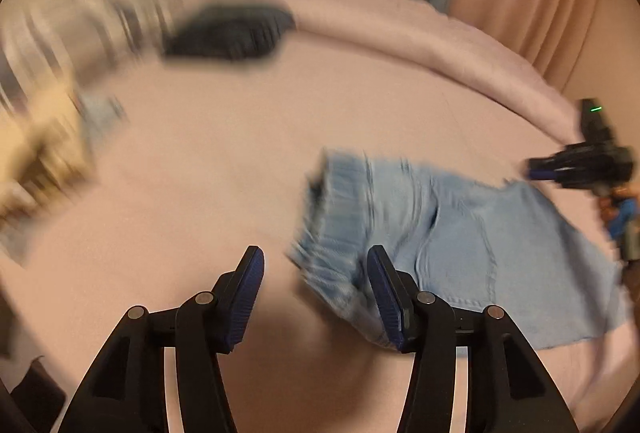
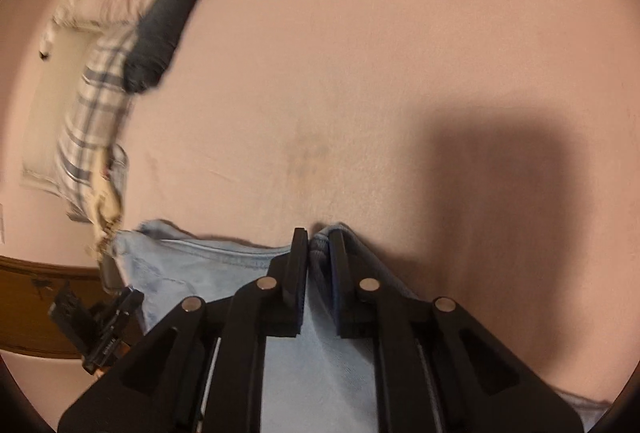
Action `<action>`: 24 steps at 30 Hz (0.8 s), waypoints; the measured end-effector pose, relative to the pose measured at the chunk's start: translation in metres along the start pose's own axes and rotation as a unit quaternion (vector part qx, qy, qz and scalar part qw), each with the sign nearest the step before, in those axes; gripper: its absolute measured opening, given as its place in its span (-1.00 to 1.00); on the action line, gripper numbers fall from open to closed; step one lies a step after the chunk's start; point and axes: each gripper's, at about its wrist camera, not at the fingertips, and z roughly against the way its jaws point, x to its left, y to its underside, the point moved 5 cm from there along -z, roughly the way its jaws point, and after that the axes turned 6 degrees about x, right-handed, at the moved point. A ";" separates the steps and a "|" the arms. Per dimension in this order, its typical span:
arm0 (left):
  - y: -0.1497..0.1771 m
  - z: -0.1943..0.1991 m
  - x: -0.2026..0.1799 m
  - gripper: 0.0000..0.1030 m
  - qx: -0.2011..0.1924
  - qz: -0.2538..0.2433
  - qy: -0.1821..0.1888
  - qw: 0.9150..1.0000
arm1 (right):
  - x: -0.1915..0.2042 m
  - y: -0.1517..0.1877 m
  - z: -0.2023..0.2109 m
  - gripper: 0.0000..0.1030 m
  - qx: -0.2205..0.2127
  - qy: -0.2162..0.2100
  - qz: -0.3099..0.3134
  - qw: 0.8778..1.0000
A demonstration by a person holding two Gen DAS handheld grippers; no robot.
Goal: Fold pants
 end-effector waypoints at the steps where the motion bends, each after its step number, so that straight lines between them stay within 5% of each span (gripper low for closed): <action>1: -0.007 0.015 -0.007 0.03 -0.025 -0.018 -0.009 0.999 | 0.001 0.002 0.013 -0.49 -0.017 -0.008 0.006 1.000; 3: -0.021 0.027 -0.026 0.04 -0.045 -0.033 0.025 0.998 | 0.001 0.015 0.049 -0.32 -0.048 -0.006 0.040 0.998; 6: -0.035 0.017 -0.083 0.04 -0.028 -0.072 0.126 0.989 | -0.014 0.030 0.062 -0.29 -0.020 0.027 0.076 0.997; 9: -0.043 -0.019 -0.165 0.04 0.003 -0.162 0.179 0.970 | -0.037 0.042 0.060 -0.28 0.020 0.063 0.086 0.994; 12: -0.051 -0.053 -0.217 0.04 0.043 -0.197 0.229 0.952 | -0.056 0.051 0.060 -0.20 0.038 0.103 0.110 0.988; 18: -0.073 -0.126 -0.254 0.04 0.142 -0.186 0.284 0.930 | -0.075 0.063 0.049 -0.19 0.095 0.065 0.122 0.986; 20: -0.074 -0.147 -0.255 0.04 0.174 -0.177 0.274 0.929 | -0.079 0.064 0.042 -0.30 0.107 0.061 0.120 0.985; 24: -0.074 -0.165 -0.253 -0.53 0.190 -0.166 0.263 0.931 | -0.066 0.065 0.038 -0.85 0.092 0.091 0.170 0.977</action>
